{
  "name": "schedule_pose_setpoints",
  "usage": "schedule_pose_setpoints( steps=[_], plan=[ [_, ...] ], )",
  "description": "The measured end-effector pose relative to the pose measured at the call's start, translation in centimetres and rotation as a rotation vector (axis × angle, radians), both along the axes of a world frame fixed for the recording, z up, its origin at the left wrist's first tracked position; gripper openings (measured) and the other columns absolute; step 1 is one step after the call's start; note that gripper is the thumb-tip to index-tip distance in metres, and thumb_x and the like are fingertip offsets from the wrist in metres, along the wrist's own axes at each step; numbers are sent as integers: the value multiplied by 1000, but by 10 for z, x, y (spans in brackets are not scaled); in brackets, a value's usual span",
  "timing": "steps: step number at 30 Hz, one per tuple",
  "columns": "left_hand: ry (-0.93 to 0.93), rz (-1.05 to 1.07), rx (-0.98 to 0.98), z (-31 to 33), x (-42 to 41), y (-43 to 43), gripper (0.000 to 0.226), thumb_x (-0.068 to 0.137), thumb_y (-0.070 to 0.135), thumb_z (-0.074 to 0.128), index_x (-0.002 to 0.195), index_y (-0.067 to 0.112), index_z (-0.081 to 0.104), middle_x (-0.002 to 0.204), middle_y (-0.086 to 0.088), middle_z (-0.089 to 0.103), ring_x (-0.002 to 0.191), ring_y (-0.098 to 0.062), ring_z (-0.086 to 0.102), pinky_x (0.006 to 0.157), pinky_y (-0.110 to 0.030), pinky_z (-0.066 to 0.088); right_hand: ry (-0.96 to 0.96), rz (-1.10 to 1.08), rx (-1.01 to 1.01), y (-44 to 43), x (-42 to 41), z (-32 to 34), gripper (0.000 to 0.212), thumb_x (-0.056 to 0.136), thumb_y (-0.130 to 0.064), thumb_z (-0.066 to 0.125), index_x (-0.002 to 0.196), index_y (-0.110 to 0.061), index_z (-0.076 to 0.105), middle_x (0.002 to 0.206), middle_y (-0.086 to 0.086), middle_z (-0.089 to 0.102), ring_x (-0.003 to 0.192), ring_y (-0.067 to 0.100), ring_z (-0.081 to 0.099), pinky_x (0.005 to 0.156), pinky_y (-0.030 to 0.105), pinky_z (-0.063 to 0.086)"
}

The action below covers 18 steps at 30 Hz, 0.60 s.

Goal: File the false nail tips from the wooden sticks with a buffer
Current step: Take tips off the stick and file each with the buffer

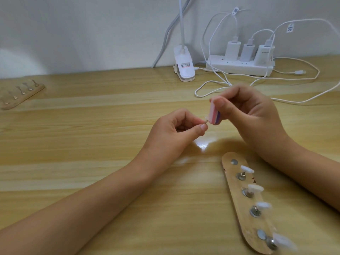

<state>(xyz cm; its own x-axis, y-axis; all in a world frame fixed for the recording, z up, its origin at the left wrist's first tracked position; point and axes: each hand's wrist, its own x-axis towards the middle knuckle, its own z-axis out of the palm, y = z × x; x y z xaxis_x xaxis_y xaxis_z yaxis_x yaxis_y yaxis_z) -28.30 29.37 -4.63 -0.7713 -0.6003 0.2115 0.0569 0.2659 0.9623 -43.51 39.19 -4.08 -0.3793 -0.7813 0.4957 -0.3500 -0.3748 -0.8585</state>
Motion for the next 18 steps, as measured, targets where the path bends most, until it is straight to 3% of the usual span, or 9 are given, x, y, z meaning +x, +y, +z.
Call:
schedule_pose_setpoints(
  steps=[18],
  plan=[
    [-15,-4,-13,0,1,0,8,85,12,73,80,17,69,75,3,72,75,-6,64,76,-20,50,7,15,37,0,-2,0,23,90,-28,66,88,-5,62,74,7,67,68,18,65,68,32,56]
  ],
)
